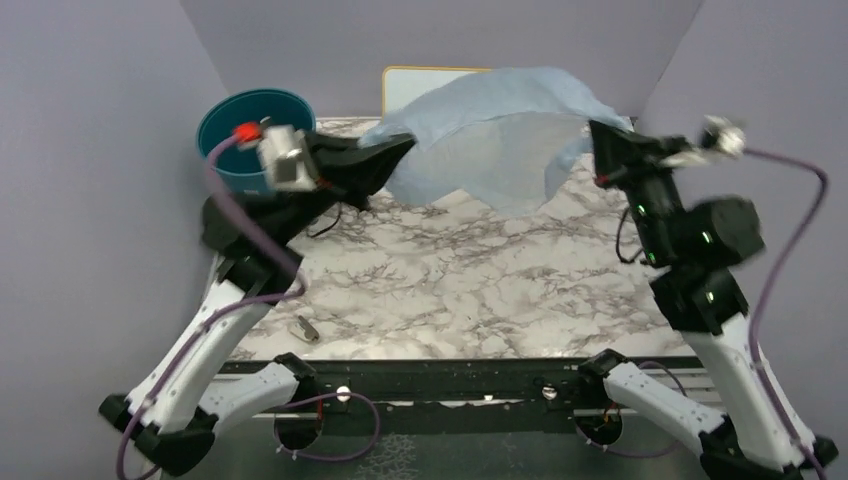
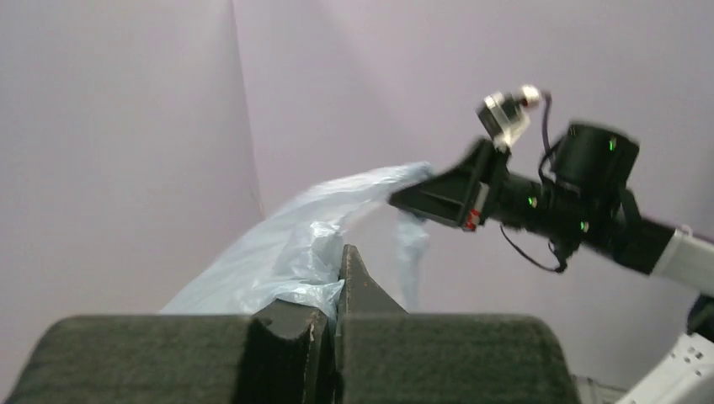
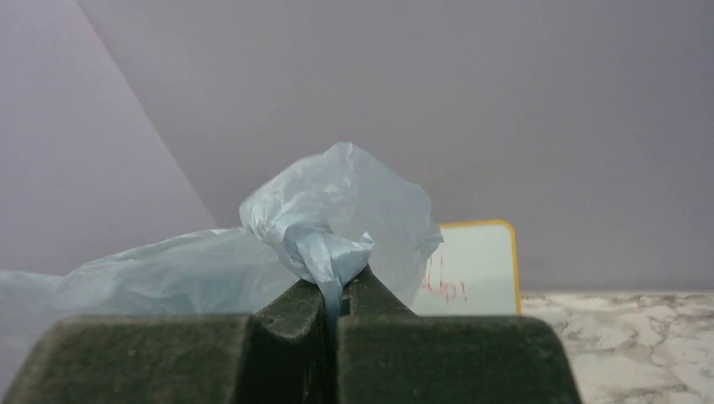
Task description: Put the trash bags into the trash bin
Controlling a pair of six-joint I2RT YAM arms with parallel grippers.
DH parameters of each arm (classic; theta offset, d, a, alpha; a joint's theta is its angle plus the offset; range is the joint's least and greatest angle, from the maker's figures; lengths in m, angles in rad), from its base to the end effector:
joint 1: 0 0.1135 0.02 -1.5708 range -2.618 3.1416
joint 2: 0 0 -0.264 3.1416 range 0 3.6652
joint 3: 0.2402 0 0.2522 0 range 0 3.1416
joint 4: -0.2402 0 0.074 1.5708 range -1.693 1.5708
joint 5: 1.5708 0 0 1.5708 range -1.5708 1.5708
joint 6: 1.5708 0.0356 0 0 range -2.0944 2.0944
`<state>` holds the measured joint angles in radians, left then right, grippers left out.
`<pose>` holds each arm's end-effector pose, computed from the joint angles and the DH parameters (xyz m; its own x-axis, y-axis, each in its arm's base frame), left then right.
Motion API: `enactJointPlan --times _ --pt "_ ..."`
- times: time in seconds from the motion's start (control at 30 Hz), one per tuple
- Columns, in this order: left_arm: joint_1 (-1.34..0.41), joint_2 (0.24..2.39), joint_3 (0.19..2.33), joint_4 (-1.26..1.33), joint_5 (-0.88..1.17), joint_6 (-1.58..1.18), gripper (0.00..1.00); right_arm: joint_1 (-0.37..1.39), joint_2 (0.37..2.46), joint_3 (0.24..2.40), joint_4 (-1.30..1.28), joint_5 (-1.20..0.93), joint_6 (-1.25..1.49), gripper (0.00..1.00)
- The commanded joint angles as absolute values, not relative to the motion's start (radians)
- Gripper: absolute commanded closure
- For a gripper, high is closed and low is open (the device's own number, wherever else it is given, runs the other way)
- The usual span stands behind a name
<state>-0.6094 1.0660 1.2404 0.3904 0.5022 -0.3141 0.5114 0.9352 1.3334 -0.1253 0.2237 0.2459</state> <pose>0.1640 -0.1354 0.5025 0.1594 -0.4415 -0.8830 0.9299 0.3676 -0.0159 0.1525 0.0766 0.5055 0.1572 0.3604 -0.9195 -0.3394 0.8940 0.2924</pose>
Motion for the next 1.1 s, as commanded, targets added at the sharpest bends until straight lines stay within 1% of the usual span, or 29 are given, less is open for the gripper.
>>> enactJointPlan --times 0.0,0.03,0.07,0.17,0.2,0.27,0.33,0.43,0.5,0.6,0.67,0.73,0.8,0.87,0.93,1.0,1.07 --pt "-0.612 0.888 1.004 0.408 0.392 -0.217 1.00 0.509 0.704 0.951 0.100 0.358 0.244 0.99" --pt "-0.612 0.863 0.896 0.408 0.365 -0.256 1.00 0.509 0.698 0.883 0.025 0.391 0.288 0.99" --pt "-0.612 0.855 0.794 0.409 0.347 -0.316 1.00 0.509 0.719 0.834 -0.110 0.401 0.334 0.99" --pt "-0.627 0.921 0.498 0.465 0.404 -0.553 1.00 0.510 0.879 0.727 -0.412 0.304 0.479 0.99" --pt "-0.636 0.967 0.430 0.497 0.427 -0.626 1.00 0.509 0.934 0.718 -0.478 0.275 0.522 0.99" --pt "-0.654 1.040 0.367 0.570 0.459 -0.700 1.00 0.510 0.992 0.720 -0.517 0.240 0.525 0.99" --pt "-0.657 1.075 0.408 0.611 0.475 -0.692 1.00 0.509 0.980 0.758 -0.464 0.268 0.493 0.99" --pt "-0.657 1.062 0.597 0.592 0.472 -0.582 1.00 0.509 0.941 0.894 -0.320 0.258 0.367 0.99" --pt "-0.657 1.055 0.747 0.526 0.468 -0.484 1.00 0.509 0.937 1.003 -0.246 0.267 0.289 0.99" --pt "-0.657 1.064 0.922 0.409 0.475 -0.383 1.00 0.508 0.950 1.129 -0.241 0.334 0.230 0.99" --pt "-0.657 1.064 0.952 0.384 0.461 -0.389 1.00 0.508 0.948 1.150 -0.261 0.377 0.202 0.99" --pt "-0.657 1.070 0.930 0.401 0.396 -0.462 1.00 0.509 0.924 1.125 -0.271 0.470 0.191 0.99" --pt "-0.658 1.097 0.889 0.441 0.430 -0.506 1.00 0.509 0.877 1.075 -0.274 0.570 0.206 0.99" --pt "-0.659 1.136 0.877 0.445 0.499 -0.535 1.00 0.509 0.824 1.032 -0.273 0.600 0.225 0.99" --pt "-0.665 1.173 0.873 0.448 0.558 -0.562 1.00 0.509 0.771 0.995 -0.253 0.509 0.223 0.99" --pt "-0.678 1.203 0.874 0.453 0.591 -0.582 1.00 0.509 0.736 0.965 -0.188 0.258 0.149 0.99" --pt "-0.702 1.235 0.885 0.461 0.621 -0.586 1.00 0.509 0.756 0.993 -0.194 -0.029 0.139 0.99"
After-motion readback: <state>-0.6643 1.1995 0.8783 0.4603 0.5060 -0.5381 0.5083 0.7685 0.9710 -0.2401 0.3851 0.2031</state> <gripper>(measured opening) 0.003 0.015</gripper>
